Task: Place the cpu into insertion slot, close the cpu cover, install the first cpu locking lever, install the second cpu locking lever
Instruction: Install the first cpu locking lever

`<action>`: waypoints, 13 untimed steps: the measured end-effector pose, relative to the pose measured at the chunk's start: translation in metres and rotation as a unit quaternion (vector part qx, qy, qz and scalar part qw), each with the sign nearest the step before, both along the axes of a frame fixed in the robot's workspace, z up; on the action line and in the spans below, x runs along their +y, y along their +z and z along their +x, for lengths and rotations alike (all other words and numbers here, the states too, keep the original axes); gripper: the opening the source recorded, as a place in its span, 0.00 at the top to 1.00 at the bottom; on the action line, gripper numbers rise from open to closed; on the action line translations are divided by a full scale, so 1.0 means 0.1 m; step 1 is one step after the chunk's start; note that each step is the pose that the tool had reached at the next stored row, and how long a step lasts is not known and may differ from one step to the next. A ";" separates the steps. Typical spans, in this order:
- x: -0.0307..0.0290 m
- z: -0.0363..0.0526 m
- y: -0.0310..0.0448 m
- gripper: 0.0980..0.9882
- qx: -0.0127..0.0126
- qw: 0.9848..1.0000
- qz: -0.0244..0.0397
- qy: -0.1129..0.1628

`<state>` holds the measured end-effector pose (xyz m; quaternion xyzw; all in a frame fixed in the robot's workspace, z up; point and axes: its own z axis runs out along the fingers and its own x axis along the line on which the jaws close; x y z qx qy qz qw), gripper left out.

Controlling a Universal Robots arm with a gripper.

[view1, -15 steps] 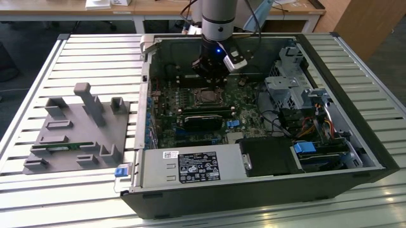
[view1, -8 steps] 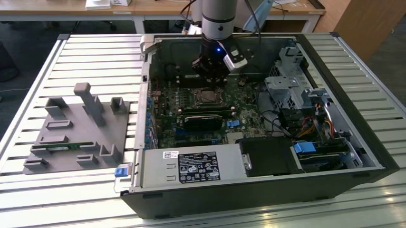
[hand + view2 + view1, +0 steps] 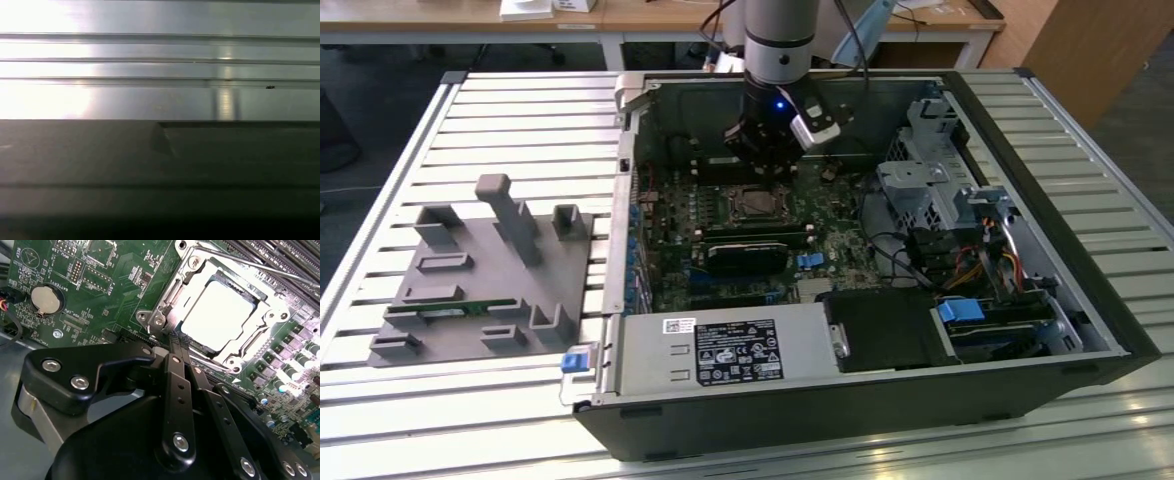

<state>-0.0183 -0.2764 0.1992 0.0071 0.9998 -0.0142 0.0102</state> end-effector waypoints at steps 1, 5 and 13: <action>0.001 0.001 -0.002 0.99 0.000 1.000 0.000 0.000; 0.003 0.001 -0.005 0.99 0.000 1.000 0.000 0.000; 0.036 0.024 -0.026 0.99 0.000 1.000 0.000 0.000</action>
